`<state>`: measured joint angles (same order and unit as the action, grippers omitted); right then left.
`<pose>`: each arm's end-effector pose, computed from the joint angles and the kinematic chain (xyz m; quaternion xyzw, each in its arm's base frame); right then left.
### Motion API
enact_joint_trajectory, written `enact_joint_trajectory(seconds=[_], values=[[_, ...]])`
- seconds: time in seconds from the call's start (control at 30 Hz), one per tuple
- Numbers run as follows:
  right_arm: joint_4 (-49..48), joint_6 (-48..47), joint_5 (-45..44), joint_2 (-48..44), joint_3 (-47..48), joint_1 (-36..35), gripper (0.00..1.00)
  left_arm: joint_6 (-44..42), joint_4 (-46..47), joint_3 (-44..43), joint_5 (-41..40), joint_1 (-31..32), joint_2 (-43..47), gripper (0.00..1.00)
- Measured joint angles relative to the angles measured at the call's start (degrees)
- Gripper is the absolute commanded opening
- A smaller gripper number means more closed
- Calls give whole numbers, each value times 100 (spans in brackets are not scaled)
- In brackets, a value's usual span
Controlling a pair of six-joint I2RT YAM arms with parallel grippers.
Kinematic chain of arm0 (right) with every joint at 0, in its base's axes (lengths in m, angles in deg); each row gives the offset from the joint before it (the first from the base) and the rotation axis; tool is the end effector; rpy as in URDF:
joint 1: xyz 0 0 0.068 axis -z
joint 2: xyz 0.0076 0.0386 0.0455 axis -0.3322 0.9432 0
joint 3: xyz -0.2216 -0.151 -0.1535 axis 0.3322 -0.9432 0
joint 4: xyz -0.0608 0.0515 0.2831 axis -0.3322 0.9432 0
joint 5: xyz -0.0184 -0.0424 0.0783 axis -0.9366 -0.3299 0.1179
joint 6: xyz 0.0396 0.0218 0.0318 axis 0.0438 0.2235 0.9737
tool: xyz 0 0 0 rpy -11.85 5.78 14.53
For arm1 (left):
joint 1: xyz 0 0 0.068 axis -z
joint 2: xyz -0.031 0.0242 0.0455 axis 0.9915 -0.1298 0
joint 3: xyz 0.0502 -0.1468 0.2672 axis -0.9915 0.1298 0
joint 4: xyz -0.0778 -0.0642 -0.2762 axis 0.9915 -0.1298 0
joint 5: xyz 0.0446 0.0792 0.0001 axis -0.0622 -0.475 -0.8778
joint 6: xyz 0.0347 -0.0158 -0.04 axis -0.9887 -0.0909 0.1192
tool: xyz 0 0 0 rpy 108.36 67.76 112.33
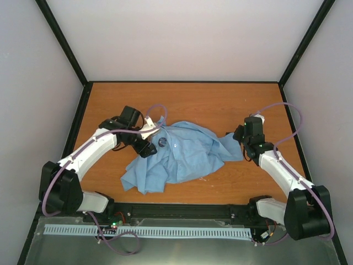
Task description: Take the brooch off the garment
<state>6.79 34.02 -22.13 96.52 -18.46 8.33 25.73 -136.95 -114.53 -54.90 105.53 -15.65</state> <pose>0.2538 0.0425 0.2362 0.1807 0.8794 0.0686 0.4350 0.2577 -0.1239 0.2778 0.4123 0.8715 -0.1752 0.1993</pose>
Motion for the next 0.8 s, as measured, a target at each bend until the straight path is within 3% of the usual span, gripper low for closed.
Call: enact_joint_trajectory(seconds=[0.03,0.2,0.27,0.63,0.8], values=[[-20,-17,-20,33,-2,42,3,0,55,72,-72,0,0,74],[-192,-122,-81,341,-2,140,3,52,339,389,-234,-11,0,17],[-229,-170,-101,514,4,144,3,26,437,544,-269,-48,0,2],[-466,-328,-98,1405,101,162,3,-435,551,590,-686,-1008,363,1],[-520,-361,-7,1694,177,162,3,-730,483,531,-826,-1150,756,1]])
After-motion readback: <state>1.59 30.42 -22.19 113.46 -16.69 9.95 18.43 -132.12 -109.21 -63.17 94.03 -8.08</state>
